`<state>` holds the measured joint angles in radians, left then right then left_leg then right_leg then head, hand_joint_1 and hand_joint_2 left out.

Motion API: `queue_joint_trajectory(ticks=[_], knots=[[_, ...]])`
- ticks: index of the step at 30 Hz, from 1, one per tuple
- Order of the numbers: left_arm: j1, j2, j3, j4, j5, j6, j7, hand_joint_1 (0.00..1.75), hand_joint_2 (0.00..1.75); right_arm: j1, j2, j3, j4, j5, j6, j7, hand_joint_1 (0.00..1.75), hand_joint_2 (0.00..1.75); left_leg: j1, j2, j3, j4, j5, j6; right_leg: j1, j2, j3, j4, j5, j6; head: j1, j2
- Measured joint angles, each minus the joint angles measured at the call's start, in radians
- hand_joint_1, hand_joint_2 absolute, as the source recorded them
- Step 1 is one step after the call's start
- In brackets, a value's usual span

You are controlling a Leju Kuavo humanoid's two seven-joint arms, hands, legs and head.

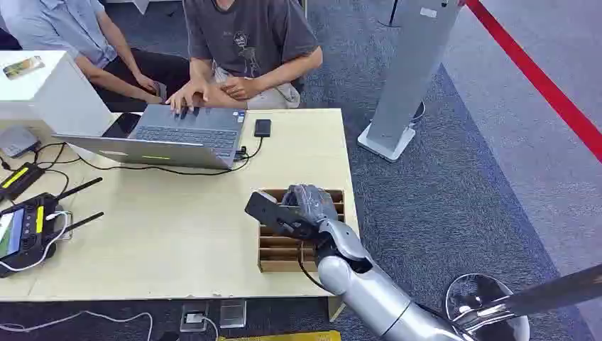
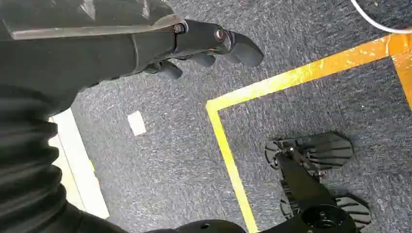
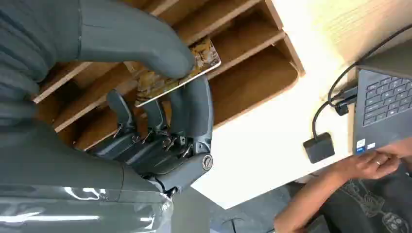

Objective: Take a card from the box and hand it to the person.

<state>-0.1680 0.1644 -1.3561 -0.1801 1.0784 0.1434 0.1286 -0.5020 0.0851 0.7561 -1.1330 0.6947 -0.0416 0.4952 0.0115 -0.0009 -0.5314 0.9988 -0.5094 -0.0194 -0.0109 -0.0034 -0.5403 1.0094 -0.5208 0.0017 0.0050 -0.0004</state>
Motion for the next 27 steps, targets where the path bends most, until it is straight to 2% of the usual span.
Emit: queue_joint_trajectory(ticks=[20,27], knots=[[-0.003,0.000,0.000,0.000,0.002,0.009,-0.013,0.00,1.75,0.004,-0.001,-0.001,-0.004,0.018,-0.027,-0.016,1.48,1.75,0.000,0.000,0.000,0.000,0.000,0.000,0.000,0.000,0.000,0.000,0.000,0.000,0.000,0.000],[0.001,0.000,0.000,0.000,0.008,0.011,-0.016,0.00,1.75,0.017,-0.016,-0.013,-0.087,0.021,-0.036,-0.024,1.48,1.75,0.000,0.000,0.000,0.000,0.000,0.000,0.000,0.000,0.000,0.000,0.000,0.000,0.000,0.000]])
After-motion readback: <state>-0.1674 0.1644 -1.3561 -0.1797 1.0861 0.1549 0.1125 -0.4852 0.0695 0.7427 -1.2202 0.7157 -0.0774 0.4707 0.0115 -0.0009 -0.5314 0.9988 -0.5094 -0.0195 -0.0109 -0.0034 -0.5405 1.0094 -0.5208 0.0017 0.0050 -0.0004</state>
